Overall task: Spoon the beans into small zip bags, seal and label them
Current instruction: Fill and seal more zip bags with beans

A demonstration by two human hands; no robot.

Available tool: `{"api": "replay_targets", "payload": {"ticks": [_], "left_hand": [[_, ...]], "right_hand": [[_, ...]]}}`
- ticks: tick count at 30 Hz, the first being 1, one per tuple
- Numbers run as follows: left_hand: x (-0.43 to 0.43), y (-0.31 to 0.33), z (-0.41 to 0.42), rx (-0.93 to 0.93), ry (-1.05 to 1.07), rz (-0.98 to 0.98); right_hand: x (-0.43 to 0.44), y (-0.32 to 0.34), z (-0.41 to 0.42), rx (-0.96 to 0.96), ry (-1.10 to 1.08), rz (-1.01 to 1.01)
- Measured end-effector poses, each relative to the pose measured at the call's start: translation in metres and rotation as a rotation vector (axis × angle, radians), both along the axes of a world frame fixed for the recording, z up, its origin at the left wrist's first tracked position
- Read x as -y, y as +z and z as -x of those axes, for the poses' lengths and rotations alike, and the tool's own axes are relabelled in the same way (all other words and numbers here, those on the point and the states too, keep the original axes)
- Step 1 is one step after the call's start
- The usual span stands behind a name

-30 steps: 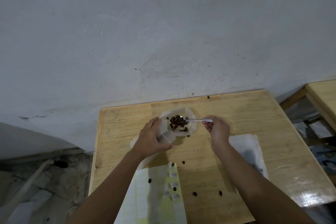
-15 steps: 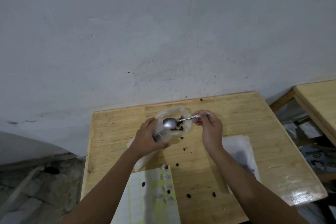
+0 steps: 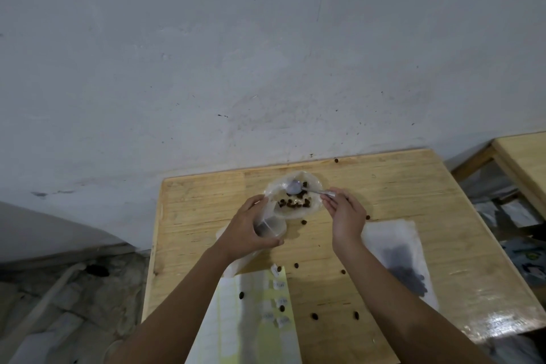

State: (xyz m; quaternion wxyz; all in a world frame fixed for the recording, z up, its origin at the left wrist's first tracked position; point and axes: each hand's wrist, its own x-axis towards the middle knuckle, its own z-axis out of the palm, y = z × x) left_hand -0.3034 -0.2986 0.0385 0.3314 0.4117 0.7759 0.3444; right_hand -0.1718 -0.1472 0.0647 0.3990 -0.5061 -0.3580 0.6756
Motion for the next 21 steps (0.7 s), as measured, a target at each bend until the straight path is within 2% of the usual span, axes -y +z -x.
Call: {"api": "replay_targets", "payload": {"ticks": [4, 12, 21], "left_hand": [[-0.001, 0.002, -0.001, 0.045, 0.006, -0.020], [-0.007, 0.003, 0.003, 0.101, 0.102, -0.073], [-0.011, 0.002, 0.004, 0.114, 0.218, -0.128]], "right_hand": [[0.003, 0.009, 0.003, -0.062, 0.024, -0.110], [0.008, 0.011, 0.007, -0.037, 0.181, -0.331], [0.001, 0.008, 0.001, 0.185, 0.299, -0.553]]}}
